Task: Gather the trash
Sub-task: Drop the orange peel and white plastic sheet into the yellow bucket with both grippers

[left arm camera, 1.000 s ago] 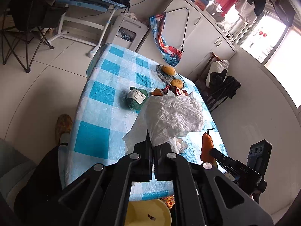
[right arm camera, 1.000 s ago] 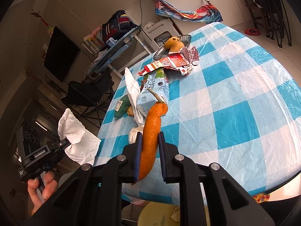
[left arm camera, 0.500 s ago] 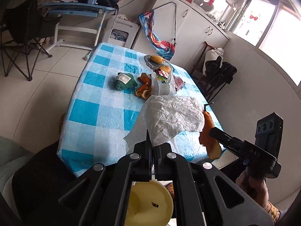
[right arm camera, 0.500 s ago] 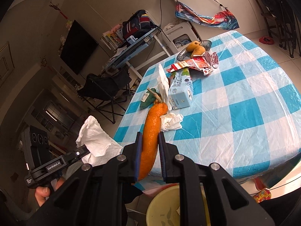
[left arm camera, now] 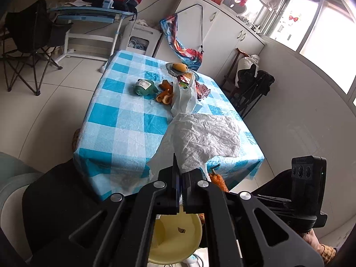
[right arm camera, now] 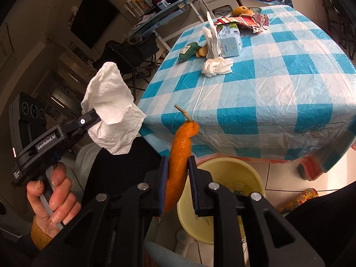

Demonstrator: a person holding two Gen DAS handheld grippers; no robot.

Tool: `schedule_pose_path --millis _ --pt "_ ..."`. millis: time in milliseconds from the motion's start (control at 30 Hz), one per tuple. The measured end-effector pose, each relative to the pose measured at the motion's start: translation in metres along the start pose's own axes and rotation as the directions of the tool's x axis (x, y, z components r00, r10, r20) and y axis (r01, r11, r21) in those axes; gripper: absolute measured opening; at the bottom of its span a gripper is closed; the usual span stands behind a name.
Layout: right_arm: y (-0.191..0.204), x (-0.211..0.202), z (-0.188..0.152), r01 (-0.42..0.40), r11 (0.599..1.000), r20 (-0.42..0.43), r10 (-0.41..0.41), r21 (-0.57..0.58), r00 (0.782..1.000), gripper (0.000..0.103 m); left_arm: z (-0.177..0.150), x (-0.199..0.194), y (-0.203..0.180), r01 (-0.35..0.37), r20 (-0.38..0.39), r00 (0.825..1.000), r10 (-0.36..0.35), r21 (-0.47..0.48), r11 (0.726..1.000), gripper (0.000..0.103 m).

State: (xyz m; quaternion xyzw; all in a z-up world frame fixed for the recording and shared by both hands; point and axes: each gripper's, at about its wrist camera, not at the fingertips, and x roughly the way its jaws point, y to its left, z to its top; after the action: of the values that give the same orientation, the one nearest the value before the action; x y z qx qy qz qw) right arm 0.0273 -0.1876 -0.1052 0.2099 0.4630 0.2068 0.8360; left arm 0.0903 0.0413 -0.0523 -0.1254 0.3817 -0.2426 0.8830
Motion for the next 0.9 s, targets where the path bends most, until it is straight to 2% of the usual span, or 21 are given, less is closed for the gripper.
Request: schedule_pose_path --millis 33,67,167,267,367,467,600,633,700,767,800,900 --pt "0.001 0.004 -0.003 0.005 1.0 -0.029 -0.005 0.001 1.0 0.027 -0.002 -0.002 -0.001 -0.003 -0.001 1.0 0.003 0.0 1.0 0.003" --pt "0.002 0.004 -0.006 0.02 1.0 -0.031 -0.02 0.003 0.999 0.035 -0.004 -0.002 -0.001 -0.007 -0.004 1.0 0.007 -0.002 1.0 0.003" --pt "0.002 -0.007 -0.007 0.042 0.999 0.03 -0.043 0.012 0.999 0.053 -0.01 -0.003 -0.001 -0.018 -0.026 1.0 0.017 -0.006 1.0 0.003" --pt "-0.005 -0.027 -0.008 0.048 0.998 0.142 -0.054 0.049 0.988 0.059 -0.021 0.001 -0.007 -0.024 -0.062 0.998 0.025 0.012 1.0 0.003" --pt "-0.012 -0.046 -0.006 0.045 0.996 0.251 -0.065 0.082 0.966 0.063 -0.032 0.012 -0.018 -0.042 -0.123 0.991 0.049 0.061 0.997 0.003" --pt "-0.019 -0.058 -0.003 0.047 0.993 0.319 -0.08 0.109 0.944 0.066 -0.049 0.029 -0.029 -0.058 -0.22 0.972 0.087 0.135 0.989 0.003" --pt "-0.021 -0.059 -0.001 0.049 0.992 0.337 -0.087 0.121 0.937 0.066 -0.075 0.051 -0.03 -0.063 -0.357 0.925 0.127 0.184 0.981 0.003" --pt "-0.02 -0.058 -0.002 0.053 0.992 0.338 -0.09 0.118 0.937 0.066 -0.076 0.053 -0.029 -0.065 -0.369 0.92 0.132 0.188 0.98 0.005" --pt "-0.017 -0.058 -0.002 0.063 0.992 0.339 -0.096 0.107 0.936 0.066 -0.076 0.051 -0.028 -0.048 -0.373 0.921 0.113 0.179 0.983 0.018" --pt "-0.016 -0.056 -0.001 0.074 0.993 0.337 -0.103 0.097 0.936 0.066 -0.072 0.046 -0.025 -0.071 -0.343 0.931 0.125 0.167 0.983 0.049" --pt "-0.016 -0.056 -0.001 0.078 0.992 0.335 -0.106 0.095 0.936 0.066 -0.071 0.044 -0.023 -0.081 -0.328 0.936 0.129 0.156 0.984 0.054" --pt "-0.015 -0.053 -0.002 0.092 0.991 0.329 -0.118 0.095 0.937 0.066 -0.064 0.039 -0.013 -0.08 -0.294 0.95 0.106 0.098 0.992 0.056"
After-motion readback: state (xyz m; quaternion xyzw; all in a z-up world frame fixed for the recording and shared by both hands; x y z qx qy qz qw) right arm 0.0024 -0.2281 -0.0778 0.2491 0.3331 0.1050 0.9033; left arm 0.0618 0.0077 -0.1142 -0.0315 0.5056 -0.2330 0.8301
